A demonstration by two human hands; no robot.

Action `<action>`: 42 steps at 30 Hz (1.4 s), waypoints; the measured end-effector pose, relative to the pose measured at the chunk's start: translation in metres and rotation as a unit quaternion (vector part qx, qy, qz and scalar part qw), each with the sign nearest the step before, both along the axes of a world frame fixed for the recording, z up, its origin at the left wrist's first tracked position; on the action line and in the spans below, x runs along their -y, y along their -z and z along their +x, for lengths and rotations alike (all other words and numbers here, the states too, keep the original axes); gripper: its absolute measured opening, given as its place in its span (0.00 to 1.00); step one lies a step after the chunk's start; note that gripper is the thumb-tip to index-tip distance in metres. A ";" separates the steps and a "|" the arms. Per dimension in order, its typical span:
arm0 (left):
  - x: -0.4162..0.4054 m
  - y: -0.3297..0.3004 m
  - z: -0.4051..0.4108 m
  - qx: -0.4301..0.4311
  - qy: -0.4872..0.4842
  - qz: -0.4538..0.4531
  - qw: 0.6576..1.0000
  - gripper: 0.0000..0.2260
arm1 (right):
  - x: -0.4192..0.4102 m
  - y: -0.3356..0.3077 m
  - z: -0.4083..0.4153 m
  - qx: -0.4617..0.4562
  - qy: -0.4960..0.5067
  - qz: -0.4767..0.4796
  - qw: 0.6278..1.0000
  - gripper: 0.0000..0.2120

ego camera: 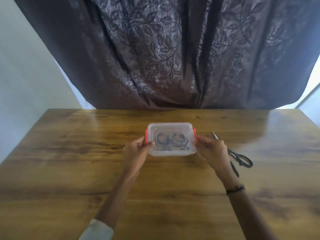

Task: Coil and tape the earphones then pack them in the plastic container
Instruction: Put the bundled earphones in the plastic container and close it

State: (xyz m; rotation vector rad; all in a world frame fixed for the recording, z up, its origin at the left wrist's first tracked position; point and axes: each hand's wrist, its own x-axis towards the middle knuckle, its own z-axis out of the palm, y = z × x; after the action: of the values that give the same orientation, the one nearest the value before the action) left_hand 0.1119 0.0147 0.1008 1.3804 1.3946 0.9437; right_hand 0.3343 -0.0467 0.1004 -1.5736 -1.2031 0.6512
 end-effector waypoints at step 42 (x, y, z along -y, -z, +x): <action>-0.132 0.060 0.249 0.072 0.148 -0.161 0.973 0.16 | -0.096 0.051 0.246 -0.117 0.072 -0.108 0.985 0.24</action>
State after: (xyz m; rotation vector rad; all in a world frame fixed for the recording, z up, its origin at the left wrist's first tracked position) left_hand 0.3614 0.1469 0.0405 1.2048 1.1346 0.5804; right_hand 0.5804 0.0494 0.0489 -1.6921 -0.8586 0.8685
